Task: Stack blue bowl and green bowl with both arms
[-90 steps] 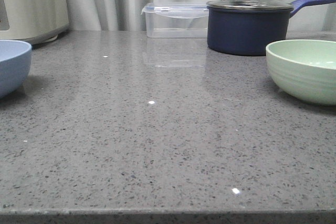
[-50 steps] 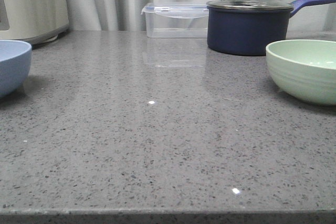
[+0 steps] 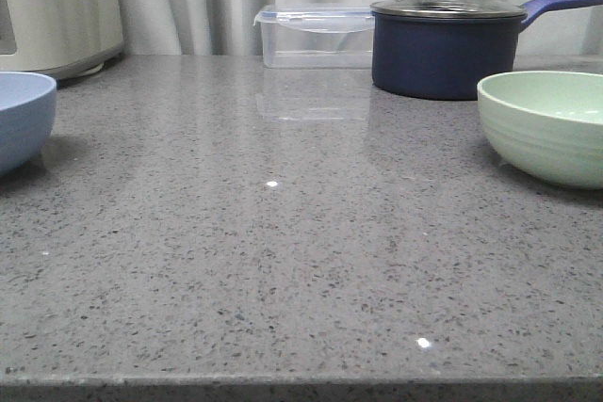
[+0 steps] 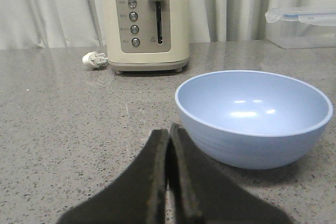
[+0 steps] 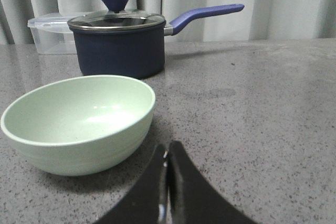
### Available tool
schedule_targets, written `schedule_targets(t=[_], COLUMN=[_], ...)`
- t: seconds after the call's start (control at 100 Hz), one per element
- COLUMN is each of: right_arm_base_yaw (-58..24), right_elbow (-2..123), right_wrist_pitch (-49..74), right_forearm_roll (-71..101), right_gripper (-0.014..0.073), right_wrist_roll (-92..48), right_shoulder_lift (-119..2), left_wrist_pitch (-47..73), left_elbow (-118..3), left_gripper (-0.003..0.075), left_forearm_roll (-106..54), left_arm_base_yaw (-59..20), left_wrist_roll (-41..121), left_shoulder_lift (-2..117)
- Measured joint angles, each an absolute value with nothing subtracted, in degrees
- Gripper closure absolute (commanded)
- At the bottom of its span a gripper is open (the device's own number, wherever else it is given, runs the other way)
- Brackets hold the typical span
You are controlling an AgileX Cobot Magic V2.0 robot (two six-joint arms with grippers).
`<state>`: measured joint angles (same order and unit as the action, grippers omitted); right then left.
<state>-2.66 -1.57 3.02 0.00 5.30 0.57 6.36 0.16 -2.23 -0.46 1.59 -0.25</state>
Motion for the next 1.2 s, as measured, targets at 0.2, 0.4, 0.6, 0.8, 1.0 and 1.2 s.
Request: schedule_targets(t=[0.2,0.4,0.6,0.8,1.0,1.2], right_arm_base_yaw=[-2.7,-2.7,-2.7,-2.7,-2.7,-2.7], right_elbow=[-1.6,-1.2,4.8,11.6,19.4,27.6], right_wrist_pitch=[-0.8,1.4,10.5,19.1,25.3,29.3], right_forearm_roll=[0.0,0.0,0.0,0.0,0.0,0.0], right_gripper=[0.0664,0.0664,0.0664,0.0664,0.0664,0.0664], right_wrist_roll=[5.3,5.3,5.3,5.3,5.3,5.3], right_shoulder_lift=[0.6,0.6,0.6,-0.1,-8.6,-20.1], left_wrist_pitch=[3.8,3.6,9.6,17.1,19.5,20.0], left_elbow=[0.2,-0.1,-5.8,-15.9,-24.8,-30.5], left_gripper=[0.0741,0.0741,0.0741,0.0741,0.0741,0.0741], left_forearm_roll=[-2.2,-2.2,-2.2,-2.2,-2.2,-2.2], left_arm_base_yaw=[-0.5,-0.5,-0.5,-0.5,-0.5,-0.5], left_wrist_roll=[1.6,1.6,1.6,1.6,1.6,1.6], left_shoulder_lift=[-0.3,-0.3,-0.3,3.3,11.3,19.3])
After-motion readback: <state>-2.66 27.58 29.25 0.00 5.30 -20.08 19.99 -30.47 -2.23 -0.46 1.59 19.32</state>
